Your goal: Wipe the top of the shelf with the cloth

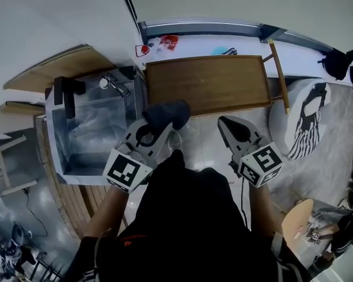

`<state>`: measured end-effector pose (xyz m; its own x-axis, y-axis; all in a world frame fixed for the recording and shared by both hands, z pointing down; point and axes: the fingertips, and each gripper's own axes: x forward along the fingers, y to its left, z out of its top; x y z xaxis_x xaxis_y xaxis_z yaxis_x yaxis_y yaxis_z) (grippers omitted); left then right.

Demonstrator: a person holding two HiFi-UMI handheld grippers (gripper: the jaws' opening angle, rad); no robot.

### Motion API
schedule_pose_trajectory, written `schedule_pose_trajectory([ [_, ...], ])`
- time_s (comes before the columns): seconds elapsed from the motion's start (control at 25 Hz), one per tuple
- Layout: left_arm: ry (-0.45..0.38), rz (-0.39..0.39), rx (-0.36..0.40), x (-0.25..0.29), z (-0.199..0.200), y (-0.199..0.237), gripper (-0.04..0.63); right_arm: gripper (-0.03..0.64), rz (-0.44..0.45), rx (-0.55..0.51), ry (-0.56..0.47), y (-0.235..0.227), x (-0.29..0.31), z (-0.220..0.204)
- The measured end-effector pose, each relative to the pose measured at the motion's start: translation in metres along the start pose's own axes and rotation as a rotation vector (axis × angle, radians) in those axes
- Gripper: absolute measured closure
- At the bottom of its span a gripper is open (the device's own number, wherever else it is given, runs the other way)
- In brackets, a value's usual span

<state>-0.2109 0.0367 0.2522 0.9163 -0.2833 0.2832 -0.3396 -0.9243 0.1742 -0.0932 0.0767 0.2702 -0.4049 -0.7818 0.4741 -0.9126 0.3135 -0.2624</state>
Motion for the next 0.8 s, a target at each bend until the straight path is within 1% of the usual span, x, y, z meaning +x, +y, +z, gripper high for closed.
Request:
schedule_pose_trajectory([
  [0.16, 0.01, 0.022, -0.029, 0.005, -0.002, 0.017, 0.56, 0.612, 0.009, -0.004, 0.017, -0.007, 0.012, 0.004],
  [0.4, 0.02, 0.064, -0.038, 0.021, 0.002, 0.033, 0.56, 0.612, 0.04, -0.011, 0.028, -0.028, 0.024, 0.01],
  [0.52, 0.027, 0.101, -0.036, 0.032, 0.002, 0.039, 0.559, 0.612, 0.072, -0.014, 0.033, -0.042, 0.028, 0.013],
  [0.64, 0.022, 0.138, 0.013, 0.047, 0.004, 0.044, 0.56, 0.612, 0.119, -0.025, 0.046, -0.061, 0.03, 0.013],
  [0.8, 0.041, 0.229, 0.007, 0.067, 0.004, 0.056, 0.56, 0.612, 0.189, -0.042, 0.075, -0.092, 0.032, 0.012],
])
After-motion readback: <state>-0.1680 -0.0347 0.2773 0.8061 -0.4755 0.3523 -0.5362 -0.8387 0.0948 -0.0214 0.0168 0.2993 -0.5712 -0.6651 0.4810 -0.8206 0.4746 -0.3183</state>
